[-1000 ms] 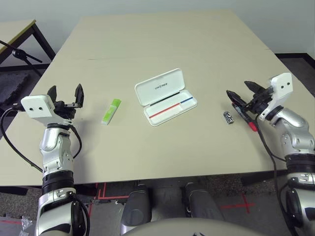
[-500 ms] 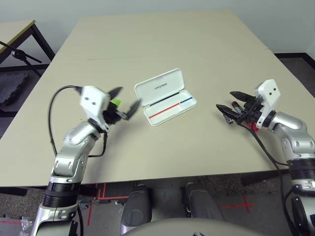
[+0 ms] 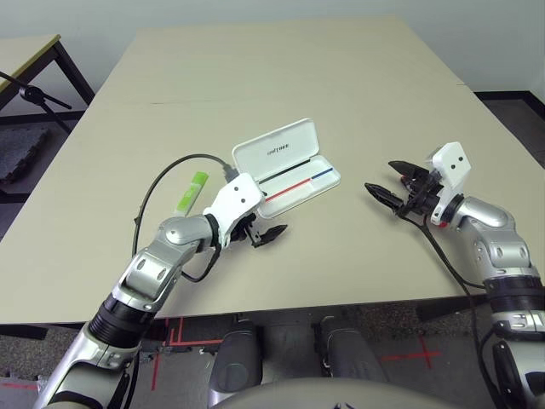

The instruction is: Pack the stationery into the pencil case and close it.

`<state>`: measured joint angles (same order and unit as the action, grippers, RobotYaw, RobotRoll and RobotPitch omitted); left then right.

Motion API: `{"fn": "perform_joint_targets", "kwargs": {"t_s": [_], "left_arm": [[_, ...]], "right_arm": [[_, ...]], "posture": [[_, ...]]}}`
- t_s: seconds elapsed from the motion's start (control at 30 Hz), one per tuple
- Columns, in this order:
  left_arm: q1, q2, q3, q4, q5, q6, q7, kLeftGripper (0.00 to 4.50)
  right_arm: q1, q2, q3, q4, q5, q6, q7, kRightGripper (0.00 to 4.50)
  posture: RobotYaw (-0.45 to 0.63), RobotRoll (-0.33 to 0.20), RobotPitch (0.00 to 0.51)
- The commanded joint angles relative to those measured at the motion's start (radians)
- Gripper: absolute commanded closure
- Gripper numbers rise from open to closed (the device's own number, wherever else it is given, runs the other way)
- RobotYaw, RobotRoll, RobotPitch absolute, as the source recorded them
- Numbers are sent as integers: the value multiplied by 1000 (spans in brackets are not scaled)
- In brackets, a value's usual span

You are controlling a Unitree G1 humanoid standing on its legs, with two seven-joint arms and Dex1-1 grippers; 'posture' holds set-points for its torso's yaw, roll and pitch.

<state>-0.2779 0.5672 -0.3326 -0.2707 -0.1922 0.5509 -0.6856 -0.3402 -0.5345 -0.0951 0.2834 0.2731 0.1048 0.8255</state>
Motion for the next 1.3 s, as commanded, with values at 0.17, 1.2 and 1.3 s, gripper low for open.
{"fn": "perform_joint_targets", "kwargs": {"t_s": [0.17, 1.2, 1.3], "left_arm": [[-54, -31, -36, 124, 43, 10, -40, 12], [-78, 165, -39, 34, 97, -137, -336, 4445], [-52, 203, -30, 22, 97, -195, -369, 4445]], "right_arm": [[10, 4, -1, -39, -1, 6, -19, 0], [63, 8, -15, -66, 4, -6, -43, 0], [60, 13, -10, -54, 1, -11, -39, 0]], "posture": [[-73, 0, 82], [-94, 0, 86], [-88, 0, 90]]}}
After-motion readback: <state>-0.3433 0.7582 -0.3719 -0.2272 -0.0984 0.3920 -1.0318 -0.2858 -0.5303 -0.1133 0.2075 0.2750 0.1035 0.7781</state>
